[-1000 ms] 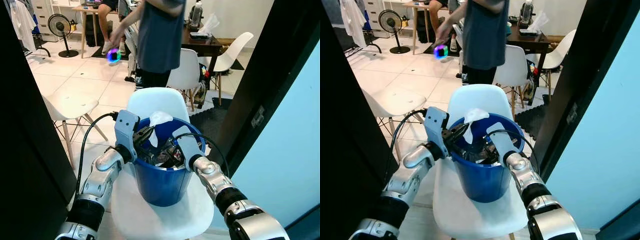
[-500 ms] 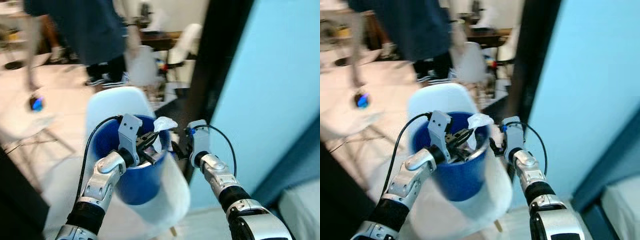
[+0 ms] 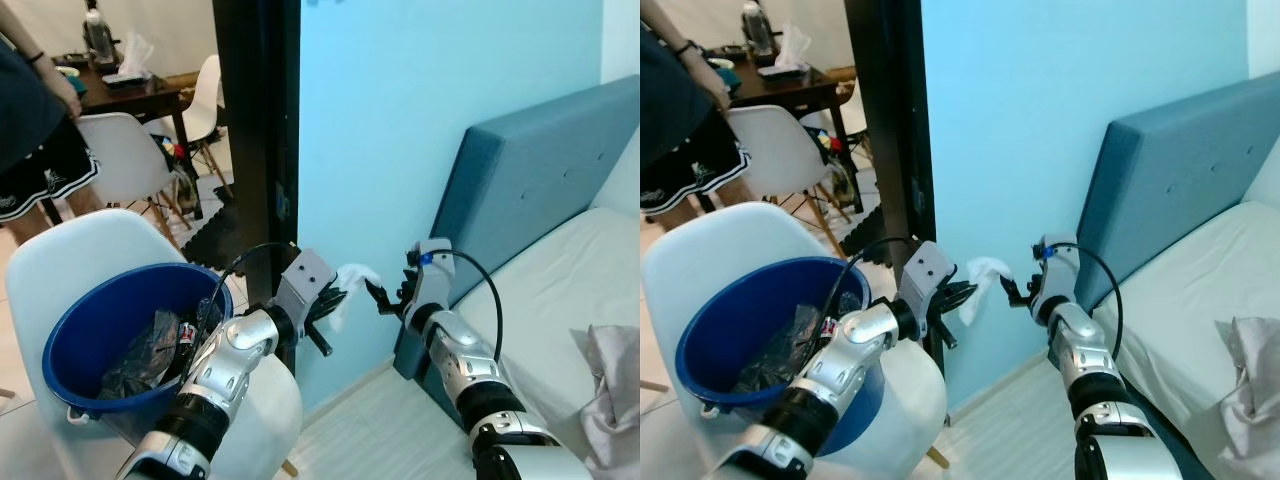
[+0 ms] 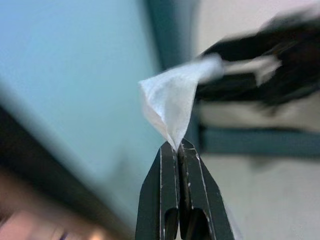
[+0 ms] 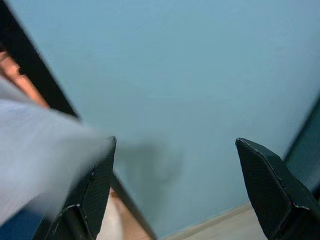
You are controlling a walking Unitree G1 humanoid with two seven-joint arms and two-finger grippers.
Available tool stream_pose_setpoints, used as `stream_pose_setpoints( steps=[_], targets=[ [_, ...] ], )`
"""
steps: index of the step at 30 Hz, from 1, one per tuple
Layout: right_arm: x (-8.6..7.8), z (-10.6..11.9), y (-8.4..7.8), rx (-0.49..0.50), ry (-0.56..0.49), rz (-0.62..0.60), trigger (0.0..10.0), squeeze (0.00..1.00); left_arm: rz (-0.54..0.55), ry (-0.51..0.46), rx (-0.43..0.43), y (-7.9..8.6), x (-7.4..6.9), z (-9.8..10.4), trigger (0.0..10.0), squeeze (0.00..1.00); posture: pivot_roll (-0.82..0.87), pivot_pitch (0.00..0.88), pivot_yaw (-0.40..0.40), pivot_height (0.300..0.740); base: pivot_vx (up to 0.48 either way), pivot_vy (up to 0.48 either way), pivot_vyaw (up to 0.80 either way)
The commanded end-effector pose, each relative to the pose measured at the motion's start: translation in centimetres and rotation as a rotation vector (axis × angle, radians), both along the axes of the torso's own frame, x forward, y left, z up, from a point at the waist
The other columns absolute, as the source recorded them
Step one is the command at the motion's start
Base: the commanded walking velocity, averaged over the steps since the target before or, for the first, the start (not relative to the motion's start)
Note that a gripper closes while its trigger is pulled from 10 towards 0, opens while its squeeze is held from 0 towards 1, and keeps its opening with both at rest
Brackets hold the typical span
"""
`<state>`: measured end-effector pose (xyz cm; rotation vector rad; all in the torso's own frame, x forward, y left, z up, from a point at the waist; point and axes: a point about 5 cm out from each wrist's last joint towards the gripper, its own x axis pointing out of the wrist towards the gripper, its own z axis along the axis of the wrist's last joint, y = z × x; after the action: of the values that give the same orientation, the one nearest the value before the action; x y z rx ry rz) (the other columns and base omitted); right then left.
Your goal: Clean up the room
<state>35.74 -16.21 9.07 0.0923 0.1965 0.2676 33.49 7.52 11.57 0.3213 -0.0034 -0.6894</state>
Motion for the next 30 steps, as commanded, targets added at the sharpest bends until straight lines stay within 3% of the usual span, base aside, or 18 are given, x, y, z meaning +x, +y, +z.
stream_pose_setpoints(
  steps=[1, 5, 6, 8, 11, 12, 19, 23, 24, 26, 27, 30],
  targets=[
    [-0.1, 0.0, 0.5, 0.006, 0.006, 0.023, 10.0, 0.00, 0.111, -0.001, 0.034, 1.4, 0.6, -0.4, 10.0, 0.00, -0.07, 0.000, -0.010, 0.740, 0.000, 0.000, 0.00],
    [-0.1, -0.1, 0.5, 0.005, 0.010, 0.025, 10.0, 0.00, 0.222, 0.001, 0.055, 2.8, 1.2, -0.6, 10.0, 0.00, -0.07, 0.000, -0.011, 0.740, 0.000, 0.000, 0.00],
    [-0.1, -0.1, 0.4, 0.000, 0.014, 0.023, 10.0, 0.00, 0.302, 0.011, 0.080, 4.1, 1.5, -0.8, 10.0, 0.00, -0.07, 0.000, -0.010, 0.740, 0.000, 0.000, 0.00],
    [-0.1, -0.1, 0.4, 0.000, 0.014, 0.023, 10.0, 0.00, 0.302, 0.011, 0.080, 4.1, 1.5, -0.8, 10.0, 0.00, -0.07, 0.000, -0.010, 0.740, 0.000, 0.000, 0.00],
    [-0.2, -0.2, -0.1, -0.015, 0.026, 0.010, 10.0, 0.00, 0.534, 0.014, 0.157, 9.1, 2.0, -1.4, 10.0, 0.00, -0.07, 0.000, -0.014, 0.740, 0.000, 0.000, 0.00],
    [-0.3, -0.2, -0.2, -0.016, 0.027, 0.008, 10.0, 0.00, 0.572, 0.008, 0.164, 10.0, 2.0, -1.3, 10.0, 0.00, -0.07, 0.000, -0.014, 0.740, 0.000, 0.000, 0.00],
    [-0.4, -0.4, -0.5, -0.027, 0.038, 0.001, 10.0, 0.00, 0.624, 0.014, 0.179, 11.5, 1.7, -1.6, 10.0, 0.00, -0.06, 0.000, -0.018, 0.740, 0.000, 0.000, 0.00],
    [-0.3, -0.5, -0.3, -0.035, 0.043, 0.000, 10.0, 0.00, 0.658, 0.064, 0.236, 11.9, 1.3, -3.0, 10.0, 0.00, -0.06, 0.000, -0.017, 0.740, 0.000, 0.000, 0.00],
    [-0.3, -0.4, -0.3, -0.036, 0.041, 0.000, 10.0, 0.00, 0.638, 0.063, 0.243, 11.5, 1.2, -3.3, 10.0, 0.55, -0.06, 0.000, -0.018, 0.740, 0.000, 0.000, 0.00],
    [-0.3, -0.4, -0.3, -0.036, 0.040, 0.001, 10.0, 0.00, 0.622, 0.059, 0.245, 11.2, 1.2, -3.4, 10.0, 0.55, -0.06, 0.000, -0.018, 0.740, 0.000, 0.000, 0.00],
    [-0.3, -0.3, -0.3, -0.037, 0.039, 0.001, 10.0, 0.00, 0.625, 0.040, 0.254, 10.9, 1.3, -3.2, 10.0, 1.00, -0.07, 0.000, -0.016, 0.740, 0.000, 0.000, 0.00],
    [-0.3, -0.3, -0.5, -0.037, 0.035, -0.002, 10.0, 0.00, 0.652, 0.008, 0.276, 10.9, 1.6, -2.8, 10.0, 1.00, -0.08, 0.000, -0.013, 0.740, 0.000, 0.000, 0.00]
  ],
)
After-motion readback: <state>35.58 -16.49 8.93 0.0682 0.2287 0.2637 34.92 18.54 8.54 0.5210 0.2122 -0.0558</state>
